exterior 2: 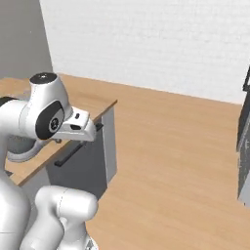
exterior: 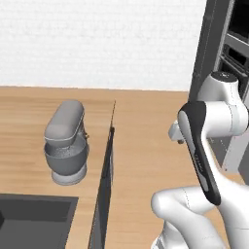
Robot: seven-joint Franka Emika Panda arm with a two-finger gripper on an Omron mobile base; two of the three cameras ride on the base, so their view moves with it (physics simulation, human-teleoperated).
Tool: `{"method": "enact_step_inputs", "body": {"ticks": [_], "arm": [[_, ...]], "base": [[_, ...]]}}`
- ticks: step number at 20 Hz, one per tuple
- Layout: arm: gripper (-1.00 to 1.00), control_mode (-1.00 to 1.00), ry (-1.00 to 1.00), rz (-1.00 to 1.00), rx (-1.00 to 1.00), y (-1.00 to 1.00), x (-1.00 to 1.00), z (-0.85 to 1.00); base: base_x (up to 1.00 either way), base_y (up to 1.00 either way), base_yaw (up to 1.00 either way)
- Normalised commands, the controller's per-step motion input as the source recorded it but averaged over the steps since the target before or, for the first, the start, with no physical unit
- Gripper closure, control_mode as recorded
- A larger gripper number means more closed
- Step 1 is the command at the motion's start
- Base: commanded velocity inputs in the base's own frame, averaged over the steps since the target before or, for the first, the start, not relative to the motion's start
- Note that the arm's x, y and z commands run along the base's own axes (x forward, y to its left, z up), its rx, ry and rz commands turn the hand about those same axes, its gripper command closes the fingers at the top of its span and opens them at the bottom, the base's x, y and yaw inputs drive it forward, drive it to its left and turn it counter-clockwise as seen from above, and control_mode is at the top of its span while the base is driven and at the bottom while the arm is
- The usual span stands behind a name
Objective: Navigate to the stand mixer.
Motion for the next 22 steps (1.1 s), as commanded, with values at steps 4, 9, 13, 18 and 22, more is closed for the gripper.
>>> {"method": "enact_step_inputs", "body": {"ticks": [4,9,13,18,22], "arm": [[-1.0,1.0,0.0,0.0,0.0,0.0,0.0,0.0],[-1.0,1.0,0.0,0.0,0.0,0.0,0.0,0.0],[-1.0,1.0,0.0,0.0,0.0,0.0,0.0,0.0],[-1.0,1.0,0.0,0.0,0.0,0.0,0.0,0.0],[-1.0,1.0,0.0,0.0,0.0,0.0,0.0,0.0]], "base": [[-0.59,0.0,0.48],[-0.01,-0.17,0.53],[0.28,-0.56,0.47],[0.32,-0.97,0.37],[0.42,-0.84,0.35]]}}
